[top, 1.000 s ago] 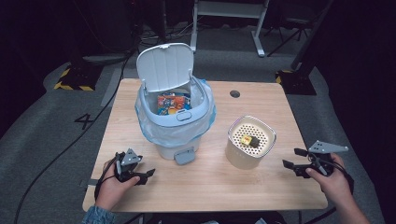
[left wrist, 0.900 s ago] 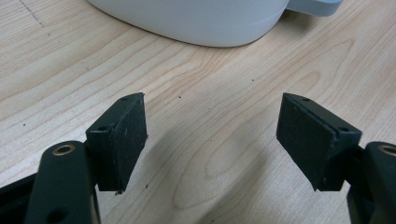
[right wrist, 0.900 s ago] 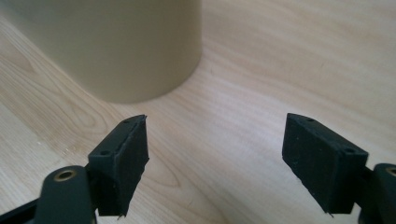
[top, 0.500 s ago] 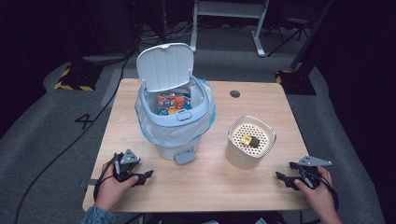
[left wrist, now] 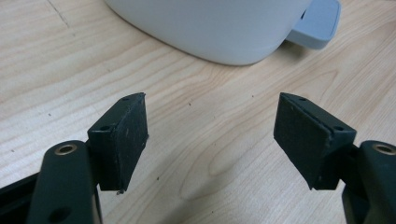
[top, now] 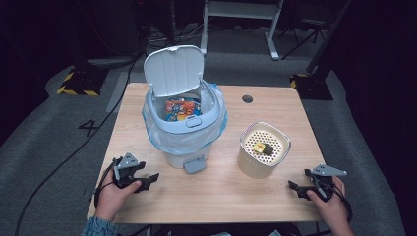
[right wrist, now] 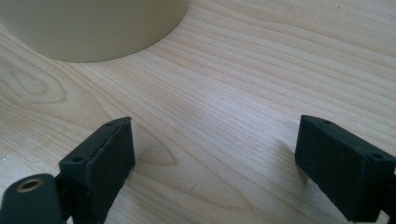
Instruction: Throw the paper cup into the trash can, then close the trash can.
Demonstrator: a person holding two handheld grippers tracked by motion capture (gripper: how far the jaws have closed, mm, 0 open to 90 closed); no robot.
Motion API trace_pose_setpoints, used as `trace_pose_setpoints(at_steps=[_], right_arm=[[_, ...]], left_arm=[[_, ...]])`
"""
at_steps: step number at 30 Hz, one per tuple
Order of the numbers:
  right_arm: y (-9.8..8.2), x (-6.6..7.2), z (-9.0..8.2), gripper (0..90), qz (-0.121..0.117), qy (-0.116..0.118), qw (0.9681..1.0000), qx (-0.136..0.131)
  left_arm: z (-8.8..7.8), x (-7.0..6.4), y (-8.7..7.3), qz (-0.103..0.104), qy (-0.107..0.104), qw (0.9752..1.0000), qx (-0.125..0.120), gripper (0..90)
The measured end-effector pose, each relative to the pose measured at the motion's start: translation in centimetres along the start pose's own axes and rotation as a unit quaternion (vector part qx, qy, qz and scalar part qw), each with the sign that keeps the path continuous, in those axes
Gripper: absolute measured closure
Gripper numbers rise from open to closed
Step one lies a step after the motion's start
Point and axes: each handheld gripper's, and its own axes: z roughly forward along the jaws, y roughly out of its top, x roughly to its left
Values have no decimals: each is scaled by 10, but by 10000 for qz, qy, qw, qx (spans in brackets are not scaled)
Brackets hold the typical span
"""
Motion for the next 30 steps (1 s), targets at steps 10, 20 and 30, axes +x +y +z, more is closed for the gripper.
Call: trace_pose_setpoints(at_steps=[10,20,30], right_arm=[[0,0,0,119,-1,-1,10000,-2],[0,0,0,119,1,2,10000,-3],[0,0,0,119,1,1,10000,-5]], left_arm=[[-41,6,43,199,-134,9981,-567,279],[-79,8,86,446,-208,9921,-1154,294],[-94,18,120,276,-307,9853,-1655,229]])
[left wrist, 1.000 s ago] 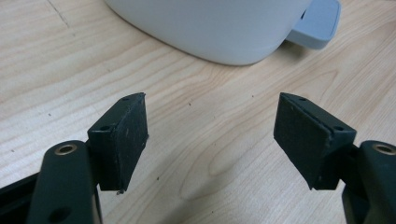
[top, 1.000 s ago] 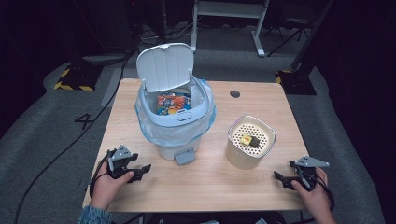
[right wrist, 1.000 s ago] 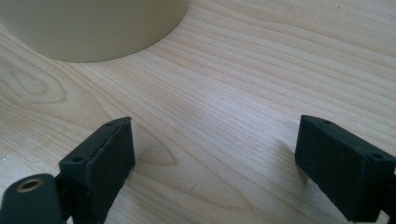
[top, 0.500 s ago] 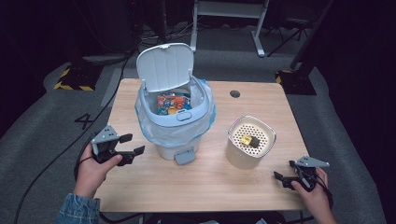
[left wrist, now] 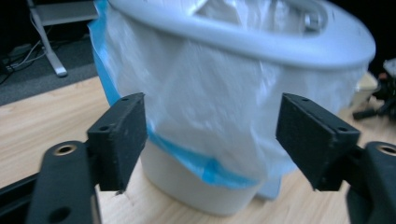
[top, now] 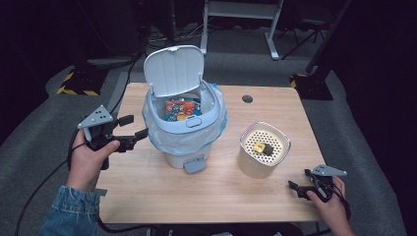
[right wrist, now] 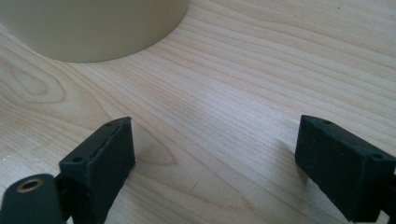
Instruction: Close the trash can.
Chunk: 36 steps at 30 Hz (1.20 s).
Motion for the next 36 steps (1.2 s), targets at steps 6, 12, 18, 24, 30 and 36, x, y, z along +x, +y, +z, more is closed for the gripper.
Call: trace_pose_setpoints(at_steps=[6,12,18,24,30,36], right_arm=[[0,0,0,119,-2,0,10000,-1],[0,0,0,119,-1,-1,10000,-2],[0,0,0,119,0,1,10000,0],[0,0,0,119,-1,1,10000,-2],[0,0,0,119,1,2,10000,-1],[0,0,0,119,1,3,10000,-1]], left_arm=[[1,5,19,15,23,9996,-271,222],[2,12,39,179,-44,9988,-449,306],[6,19,59,175,-30,9971,-742,327],[13,26,75,153,73,9960,-878,320],[24,31,92,211,108,9966,-794,336],[35,34,103,310,181,9967,-722,337]])
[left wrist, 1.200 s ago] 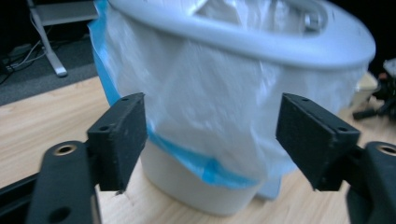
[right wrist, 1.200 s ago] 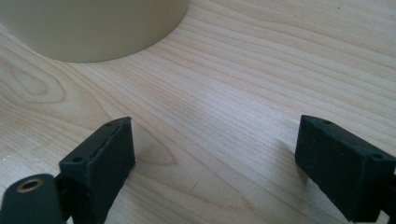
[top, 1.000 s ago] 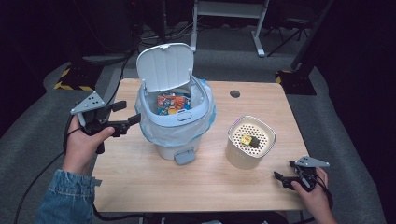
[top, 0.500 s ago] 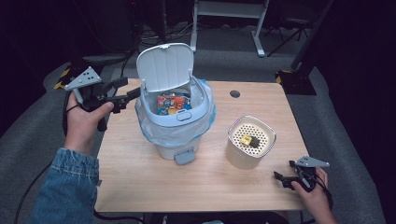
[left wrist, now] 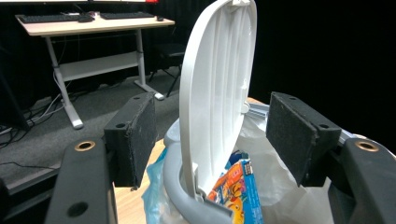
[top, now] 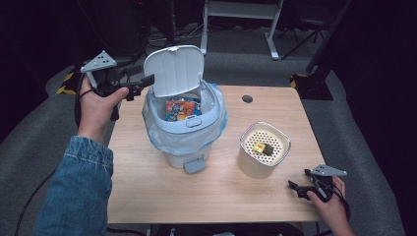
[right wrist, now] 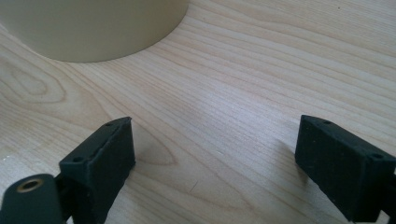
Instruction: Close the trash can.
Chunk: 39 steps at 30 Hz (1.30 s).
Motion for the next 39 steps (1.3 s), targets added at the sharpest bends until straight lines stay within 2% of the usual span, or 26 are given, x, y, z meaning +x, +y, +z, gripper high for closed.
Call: trace_pose_setpoints(at_steps=[2,6,9,12,19,22,24,28,32,34,37,39], right_arm=[[0,0,0,119,-1,1,10000,-1],[0,0,0,119,-1,1,10000,-1],[0,0,0,119,-1,0,10000,-1],[0,0,0,119,-1,1,10000,-1],[0,0,0,119,-1,0,10000,-1],[0,0,0,119,-1,1,10000,-1],[0,0,0,119,0,1,10000,-1],[0,0,0,119,-2,1,10000,-1],[0,0,0,119,-1,0,10000,-1],[0,0,0,119,-1,1,10000,-1],[0,0,0,119,-2,0,10000,-1],[0,0,0,119,-1,1,10000,0]], left_arm=[[3,0,2,-9,-34,10000,2,338],[6,-3,5,-33,-296,9996,-4,378],[5,-6,7,32,-279,9995,107,367],[2,-8,9,32,-372,9991,198,375],[-6,-19,12,180,-638,9968,446,395],[-8,-25,11,189,-755,9961,426,384],[-9,-29,9,147,-916,9948,414,389],[-8,-39,5,152,-1319,9899,491,394],[-4,-48,1,202,-1613,9835,795,420],[-2,-53,-1,134,-1757,9807,847,447],[4,-58,-3,-55,-2048,9742,944,501],[9,-61,-4,-160,-2155,9705,1070,542]])
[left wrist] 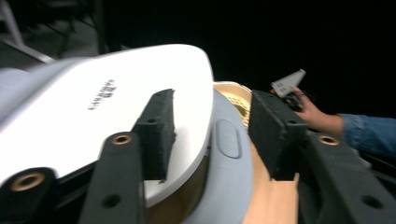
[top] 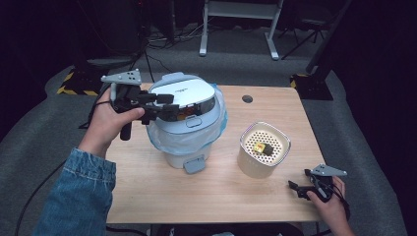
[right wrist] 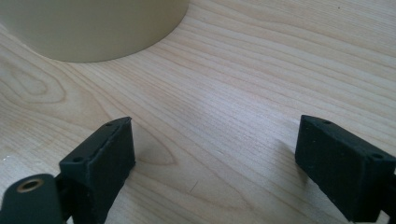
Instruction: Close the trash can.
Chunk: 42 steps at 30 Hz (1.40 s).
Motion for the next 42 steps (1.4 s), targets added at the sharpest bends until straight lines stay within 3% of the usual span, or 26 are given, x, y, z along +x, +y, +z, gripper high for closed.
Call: trace_pose_setpoints(at_steps=[3,11,17,26,30,42], right_arm=[[0,0,0,119,1,0,10000,0],[0,0,0,119,-1,0,10000,-1],[0,0,0,119,-1,0,10000,-1],[0,0,0,119,-5,13,10000,1],[0,-1,0,120,-16,30,10000,-1],[0,-1,0,120,-16,31,10000,-2]], left_arm=[[8,2,0,-87,-28,9999,59,563],[23,8,0,108,600,9981,91,557],[32,10,-1,284,843,9958,196,525],[39,9,-1,382,989,9937,360,464],[42,5,-1,607,1233,9896,421,449],[45,3,-1,617,1347,9880,441,451]])
